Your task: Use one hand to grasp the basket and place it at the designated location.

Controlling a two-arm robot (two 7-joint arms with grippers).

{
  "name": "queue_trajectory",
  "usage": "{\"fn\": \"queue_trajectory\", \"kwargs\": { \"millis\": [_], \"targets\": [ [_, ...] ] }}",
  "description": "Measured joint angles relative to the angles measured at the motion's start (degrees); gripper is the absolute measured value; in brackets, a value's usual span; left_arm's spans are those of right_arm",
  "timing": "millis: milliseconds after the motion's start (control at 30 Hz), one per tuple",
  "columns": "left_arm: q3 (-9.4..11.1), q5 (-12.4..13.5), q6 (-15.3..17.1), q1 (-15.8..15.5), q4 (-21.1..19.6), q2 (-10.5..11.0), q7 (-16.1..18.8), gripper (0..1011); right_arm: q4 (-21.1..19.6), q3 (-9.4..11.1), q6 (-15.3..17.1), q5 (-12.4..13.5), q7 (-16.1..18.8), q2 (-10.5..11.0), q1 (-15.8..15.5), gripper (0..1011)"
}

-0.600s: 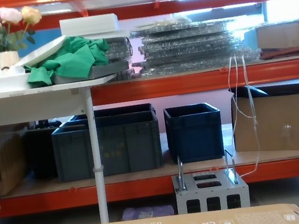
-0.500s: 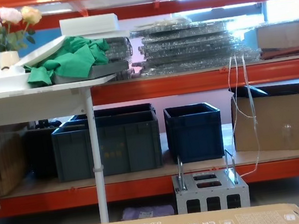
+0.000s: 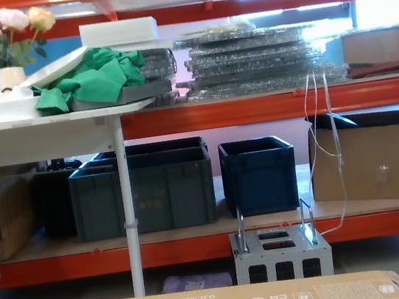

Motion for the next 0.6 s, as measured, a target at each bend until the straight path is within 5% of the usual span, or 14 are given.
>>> {"fn": "queue_trajectory", "kwargs": {
  "millis": [600],
  "targets": [
    [0.00,0.00,0.00,0.00,0.00,0.00,0.00,0,0.00,0.00,0.00,0.00,0.00,0.00,0.00,1002]
  ]
}}
